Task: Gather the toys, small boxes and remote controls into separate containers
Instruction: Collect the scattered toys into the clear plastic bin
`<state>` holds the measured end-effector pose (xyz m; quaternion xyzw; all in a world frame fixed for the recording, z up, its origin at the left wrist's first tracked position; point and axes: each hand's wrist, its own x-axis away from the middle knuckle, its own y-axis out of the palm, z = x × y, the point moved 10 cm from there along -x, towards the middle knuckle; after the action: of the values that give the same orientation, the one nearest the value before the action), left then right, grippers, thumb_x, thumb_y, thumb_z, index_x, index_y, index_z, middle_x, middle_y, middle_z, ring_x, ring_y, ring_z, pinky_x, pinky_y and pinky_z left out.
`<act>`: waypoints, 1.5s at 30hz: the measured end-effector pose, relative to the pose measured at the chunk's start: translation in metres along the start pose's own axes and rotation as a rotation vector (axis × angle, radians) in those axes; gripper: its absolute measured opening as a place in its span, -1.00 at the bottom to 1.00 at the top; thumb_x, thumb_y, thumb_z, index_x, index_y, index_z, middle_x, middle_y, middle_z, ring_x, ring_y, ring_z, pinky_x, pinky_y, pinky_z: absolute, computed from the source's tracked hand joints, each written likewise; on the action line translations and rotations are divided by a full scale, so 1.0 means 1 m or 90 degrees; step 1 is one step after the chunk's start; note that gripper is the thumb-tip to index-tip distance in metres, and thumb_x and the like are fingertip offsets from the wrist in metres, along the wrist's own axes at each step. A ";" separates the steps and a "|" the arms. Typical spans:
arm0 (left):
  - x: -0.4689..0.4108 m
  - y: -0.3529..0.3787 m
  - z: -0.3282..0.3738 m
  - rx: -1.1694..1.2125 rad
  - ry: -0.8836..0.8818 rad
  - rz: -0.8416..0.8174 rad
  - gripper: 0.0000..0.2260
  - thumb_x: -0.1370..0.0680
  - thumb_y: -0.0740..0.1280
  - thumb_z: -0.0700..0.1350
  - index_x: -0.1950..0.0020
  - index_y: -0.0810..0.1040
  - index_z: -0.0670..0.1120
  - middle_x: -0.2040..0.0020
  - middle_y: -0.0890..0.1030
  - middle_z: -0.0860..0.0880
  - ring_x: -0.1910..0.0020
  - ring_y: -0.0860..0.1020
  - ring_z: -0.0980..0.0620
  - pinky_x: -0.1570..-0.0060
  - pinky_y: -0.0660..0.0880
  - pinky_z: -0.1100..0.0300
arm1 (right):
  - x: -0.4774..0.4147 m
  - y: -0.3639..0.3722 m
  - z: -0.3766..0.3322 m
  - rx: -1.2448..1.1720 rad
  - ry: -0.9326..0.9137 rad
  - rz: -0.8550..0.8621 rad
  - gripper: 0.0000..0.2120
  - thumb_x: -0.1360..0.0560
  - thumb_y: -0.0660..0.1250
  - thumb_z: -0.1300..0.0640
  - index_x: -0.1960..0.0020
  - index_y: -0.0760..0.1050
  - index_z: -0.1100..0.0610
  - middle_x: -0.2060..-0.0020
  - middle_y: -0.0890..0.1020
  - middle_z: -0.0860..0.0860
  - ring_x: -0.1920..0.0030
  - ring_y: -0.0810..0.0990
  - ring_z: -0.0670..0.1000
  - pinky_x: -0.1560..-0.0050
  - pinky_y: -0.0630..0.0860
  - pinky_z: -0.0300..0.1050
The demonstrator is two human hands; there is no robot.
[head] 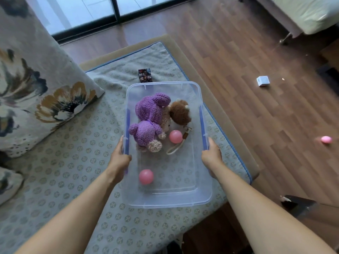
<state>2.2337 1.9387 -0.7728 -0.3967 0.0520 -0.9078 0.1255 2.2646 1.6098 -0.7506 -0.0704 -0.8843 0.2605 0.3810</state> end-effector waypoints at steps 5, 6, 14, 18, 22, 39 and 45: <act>0.034 0.014 0.016 0.033 -0.044 -0.030 -0.20 -0.46 0.14 -0.54 -0.52 0.16 0.17 -0.24 0.43 -0.01 0.11 0.49 0.00 0.25 0.40 0.11 | 0.018 -0.035 0.004 -0.033 0.019 -0.033 -0.38 -0.53 0.03 0.39 -0.51 0.19 -0.05 -0.36 0.45 0.01 -0.27 0.48 0.08 -0.24 0.49 0.03; 0.036 0.015 0.015 0.041 -0.048 -0.031 -0.19 -0.46 0.14 -0.54 -0.51 0.17 0.18 -0.23 0.43 -0.01 0.09 0.48 0.00 0.25 0.39 0.11 | 0.021 -0.037 0.004 -0.031 0.019 -0.037 -0.39 -0.53 0.04 0.38 -0.50 0.21 -0.05 -0.34 0.46 0.01 -0.25 0.49 0.08 -0.23 0.50 0.05; 0.093 0.091 0.062 0.081 -0.058 -0.077 -0.19 -0.46 0.11 -0.56 -0.50 0.19 0.19 -0.26 0.42 -0.03 -0.17 0.44 -0.08 0.19 0.38 0.13 | 0.028 -0.146 0.000 -0.053 -0.009 -0.025 -0.55 -0.50 0.15 0.40 -0.34 0.39 0.10 0.02 0.57 0.05 0.03 0.55 0.08 0.12 0.44 -0.14; 0.121 0.147 0.091 0.095 -0.050 -0.077 -0.19 -0.45 0.09 -0.56 -0.50 0.20 0.19 -0.32 0.42 -0.03 -0.14 0.44 -0.06 0.20 0.37 0.12 | 0.019 -0.215 -0.005 -0.034 -0.034 -0.017 -0.55 -0.50 0.15 0.42 -0.35 0.38 0.14 -0.02 0.55 0.07 0.03 0.52 0.05 0.22 0.42 -0.20; 0.141 0.197 0.119 0.124 -0.044 -0.080 -0.19 -0.46 0.09 -0.56 -0.51 0.19 0.17 -0.41 0.39 -0.07 -0.16 0.46 -0.10 0.19 0.38 0.12 | 0.003 -0.276 -0.016 -0.014 -0.053 -0.007 -0.51 -0.53 0.15 0.38 -0.41 0.32 0.09 -0.14 0.54 0.06 -0.03 0.49 0.05 0.02 0.41 -0.14; 0.157 0.334 0.231 0.127 0.028 -0.082 -0.22 -0.44 0.06 -0.58 -0.42 0.27 0.19 -0.05 0.50 0.00 0.22 0.43 0.05 0.31 0.32 0.20 | -0.075 -0.422 -0.069 -0.035 -0.117 0.029 -0.57 -0.55 0.15 0.36 -0.38 0.37 0.11 -0.13 0.56 0.13 -0.08 0.54 0.11 -0.13 0.49 0.00; 0.126 0.418 0.264 0.185 0.039 -0.037 -0.20 -0.44 0.04 -0.58 -0.47 0.23 0.16 -0.02 0.52 0.00 0.20 0.49 0.05 0.30 0.41 0.17 | -0.165 -0.484 -0.105 -0.032 -0.152 -0.024 -0.59 -0.55 0.15 0.37 -0.35 0.40 0.10 0.03 0.53 0.01 0.05 0.50 0.02 0.04 0.39 -0.15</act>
<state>2.4225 1.5037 -0.5856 -0.3478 -0.0878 -0.9207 0.1538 2.4904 1.1858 -0.5467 -0.0319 -0.9310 0.2373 0.2756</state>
